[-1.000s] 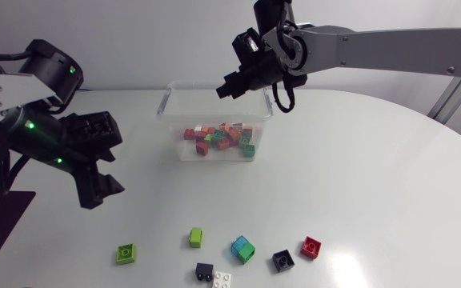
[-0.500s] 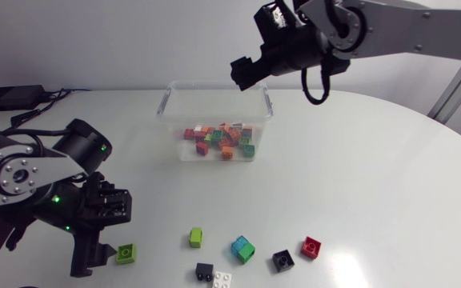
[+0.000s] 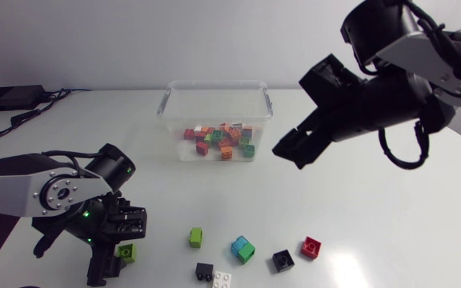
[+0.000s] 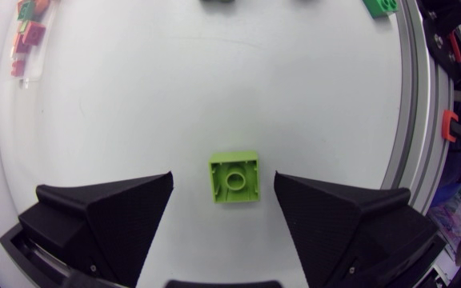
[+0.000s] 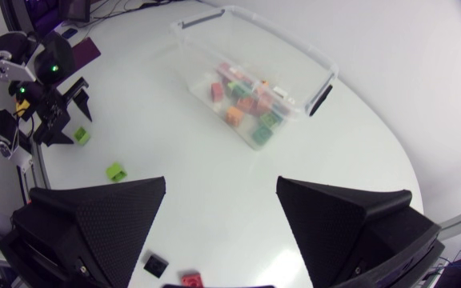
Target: Place the duplo bricks in the container
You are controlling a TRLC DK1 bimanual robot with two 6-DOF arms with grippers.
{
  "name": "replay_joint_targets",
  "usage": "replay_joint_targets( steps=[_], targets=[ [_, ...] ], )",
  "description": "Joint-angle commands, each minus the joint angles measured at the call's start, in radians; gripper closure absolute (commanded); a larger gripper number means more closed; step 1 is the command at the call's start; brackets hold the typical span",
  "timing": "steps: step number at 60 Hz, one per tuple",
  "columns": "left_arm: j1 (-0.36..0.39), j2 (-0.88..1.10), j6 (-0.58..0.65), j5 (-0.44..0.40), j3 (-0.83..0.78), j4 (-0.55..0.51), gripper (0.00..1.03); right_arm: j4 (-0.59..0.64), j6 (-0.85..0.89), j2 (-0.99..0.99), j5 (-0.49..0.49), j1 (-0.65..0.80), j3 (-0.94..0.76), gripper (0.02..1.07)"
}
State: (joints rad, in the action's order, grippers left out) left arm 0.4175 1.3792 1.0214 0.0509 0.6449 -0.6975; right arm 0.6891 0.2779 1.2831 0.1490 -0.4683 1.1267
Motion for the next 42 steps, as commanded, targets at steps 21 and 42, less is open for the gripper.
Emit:
replay_joint_targets(
  steps=[21, 42],
  targets=[
    [0.023, 0.161, -0.034, -0.008, -0.005, 0.029, 0.83, 0.158, 0.112, -0.137, -0.078, -0.036, -0.323, 0.07],
    [-0.037, -0.051, -0.063, -0.085, 0.239, -0.243, 0.84, 0.115, 0.219, -0.076, -0.118, -0.069, -0.482, 0.07]
  ],
)
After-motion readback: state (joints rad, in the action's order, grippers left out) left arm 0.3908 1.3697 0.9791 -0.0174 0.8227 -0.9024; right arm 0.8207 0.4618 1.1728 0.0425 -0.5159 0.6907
